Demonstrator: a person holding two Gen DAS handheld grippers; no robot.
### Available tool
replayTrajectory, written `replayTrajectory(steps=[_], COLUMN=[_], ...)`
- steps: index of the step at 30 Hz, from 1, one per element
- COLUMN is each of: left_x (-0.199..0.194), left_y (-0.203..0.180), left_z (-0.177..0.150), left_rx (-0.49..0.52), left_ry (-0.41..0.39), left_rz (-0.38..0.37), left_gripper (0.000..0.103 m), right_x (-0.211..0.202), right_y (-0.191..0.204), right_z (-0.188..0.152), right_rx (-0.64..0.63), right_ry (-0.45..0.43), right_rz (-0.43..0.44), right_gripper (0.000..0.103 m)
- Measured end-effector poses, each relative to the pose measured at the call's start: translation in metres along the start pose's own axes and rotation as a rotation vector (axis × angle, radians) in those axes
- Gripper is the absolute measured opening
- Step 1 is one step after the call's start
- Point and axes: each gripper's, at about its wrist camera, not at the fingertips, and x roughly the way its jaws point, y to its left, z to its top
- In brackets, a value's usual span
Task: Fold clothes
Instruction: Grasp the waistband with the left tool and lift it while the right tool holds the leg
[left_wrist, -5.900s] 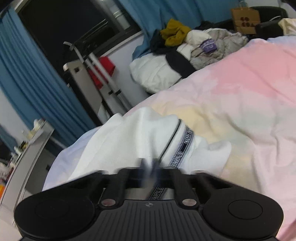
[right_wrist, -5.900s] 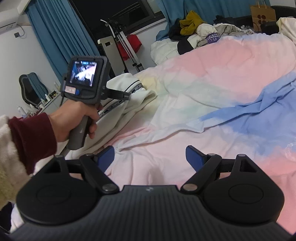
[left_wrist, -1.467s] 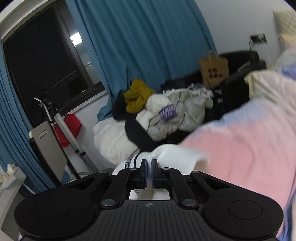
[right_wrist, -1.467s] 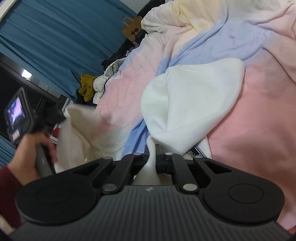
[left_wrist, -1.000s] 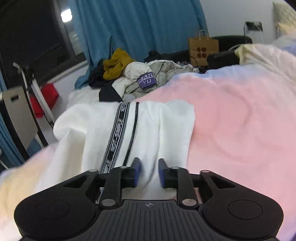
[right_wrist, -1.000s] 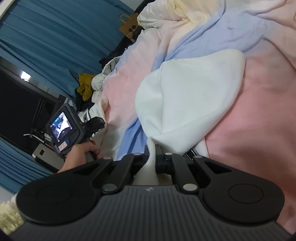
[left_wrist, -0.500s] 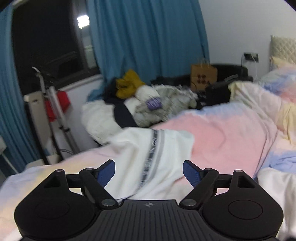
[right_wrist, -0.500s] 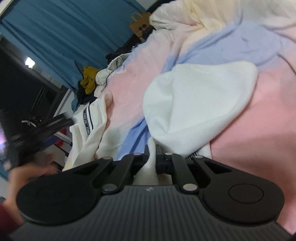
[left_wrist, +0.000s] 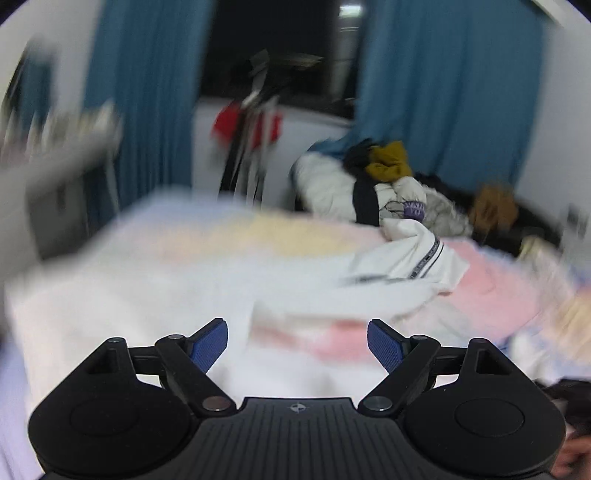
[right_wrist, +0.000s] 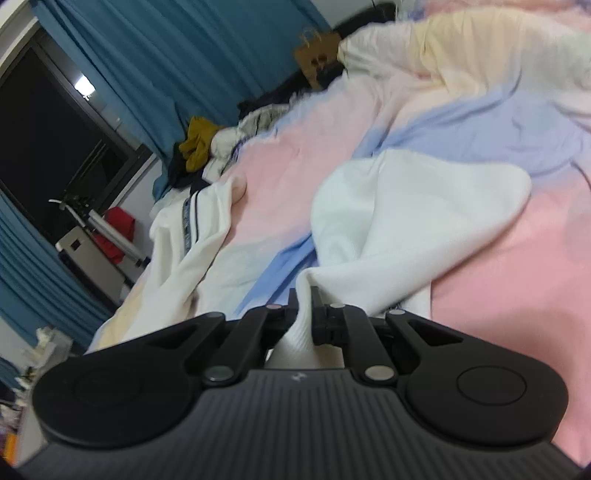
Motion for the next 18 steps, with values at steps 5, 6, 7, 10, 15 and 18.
replayTrajectory(steps=[5,6,7,10,15,18], left_x=[-0.047,-0.054,-0.059,-0.071,-0.072,-0.064], left_y=[0.082,0.095,0.107,0.142,0.180,0.189], left_z=[-0.036,-0.041,-0.044,-0.055,-0.074,-0.079], left_rx=[-0.199,-0.225,-0.255,-0.383,-0.583,-0.660], left_ry=[0.050,0.058,0.067,0.082,0.099,0.121], left_rz=[0.052,0.068,0.084,0.083,0.057,0.043], left_gripper=[0.085,0.085,0.085,0.085,0.085,0.085], right_x=[-0.012,-0.013,-0.014,-0.016,-0.023,-0.026], right_y=[0.004,0.004,0.003,0.000,0.000,0.001], right_z=[0.002,0.002,0.002,0.002,0.003,0.003], right_rx=[0.008,0.012,0.017,0.033,0.043,0.041], right_ry=[-0.007,-0.002,0.003,0.018,0.014,0.009], right_rz=[0.011,0.010,0.011,0.014,0.012,0.011], right_gripper=[0.008,0.008,0.007,0.007,0.007,0.007])
